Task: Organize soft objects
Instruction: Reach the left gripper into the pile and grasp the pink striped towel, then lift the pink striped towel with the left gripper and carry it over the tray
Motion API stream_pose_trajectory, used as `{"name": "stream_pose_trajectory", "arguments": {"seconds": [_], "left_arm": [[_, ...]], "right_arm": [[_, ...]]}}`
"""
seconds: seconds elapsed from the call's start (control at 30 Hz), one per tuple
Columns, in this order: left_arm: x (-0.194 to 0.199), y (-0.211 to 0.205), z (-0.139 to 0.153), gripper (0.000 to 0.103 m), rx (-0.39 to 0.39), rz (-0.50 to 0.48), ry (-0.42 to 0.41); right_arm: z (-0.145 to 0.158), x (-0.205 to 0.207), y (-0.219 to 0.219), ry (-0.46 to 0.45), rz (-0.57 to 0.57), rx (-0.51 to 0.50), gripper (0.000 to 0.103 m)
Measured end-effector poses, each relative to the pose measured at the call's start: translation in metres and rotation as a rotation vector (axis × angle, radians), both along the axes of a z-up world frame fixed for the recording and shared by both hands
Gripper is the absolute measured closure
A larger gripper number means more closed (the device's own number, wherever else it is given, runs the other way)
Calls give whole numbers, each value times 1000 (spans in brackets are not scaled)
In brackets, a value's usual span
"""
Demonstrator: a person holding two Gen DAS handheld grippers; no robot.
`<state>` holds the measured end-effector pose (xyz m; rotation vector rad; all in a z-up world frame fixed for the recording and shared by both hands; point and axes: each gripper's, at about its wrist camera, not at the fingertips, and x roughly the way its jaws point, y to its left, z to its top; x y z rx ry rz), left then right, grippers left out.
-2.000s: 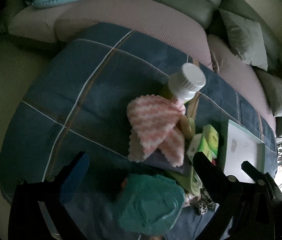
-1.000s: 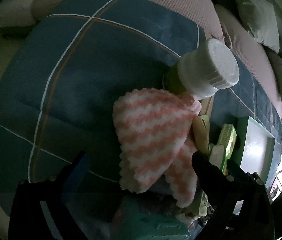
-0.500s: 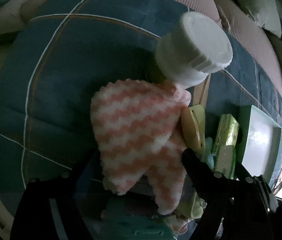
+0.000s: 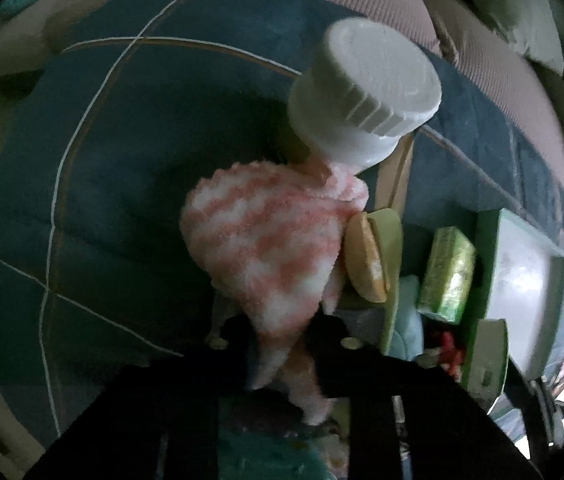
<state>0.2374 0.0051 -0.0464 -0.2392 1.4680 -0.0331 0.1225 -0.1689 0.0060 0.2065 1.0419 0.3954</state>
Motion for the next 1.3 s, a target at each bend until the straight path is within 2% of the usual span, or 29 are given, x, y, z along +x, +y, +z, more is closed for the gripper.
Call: {"name": "stream_pose_trajectory", "arguments": {"seconds": [0.2, 0.33, 0.47, 0.7, 0.83, 0.93, 1.03, 1.17, 1.3], "left_arm": [[-18, 9, 18, 88, 7, 48, -53], [-29, 12, 23, 89, -23, 91, -88], [-43, 25, 28, 89, -11, 117, -123], [-67, 34, 61, 90, -25, 184, -227], [-84, 21, 91, 90, -33, 196, -325], [-96, 3, 123, 90, -14, 174, -413], [-103, -14, 155, 90, -31, 140, -489], [-111, -48, 174, 89, -91, 90, -552], [-117, -86, 178, 89, -138, 21, -569]], "right_arm": [[6, -8, -9, -8, -16, 33, 42], [9, -14, -17, -14, -30, 54, 42], [12, -20, -24, -18, -46, 66, 42], [21, -28, -40, -39, -74, 114, 42], [31, -32, -54, -63, -105, 130, 42], [42, -37, -69, -92, -139, 131, 42], [55, -43, -86, -126, -178, 123, 42], [72, -51, -109, -173, -249, 74, 42], [84, -59, -138, -196, -329, 26, 42]]}}
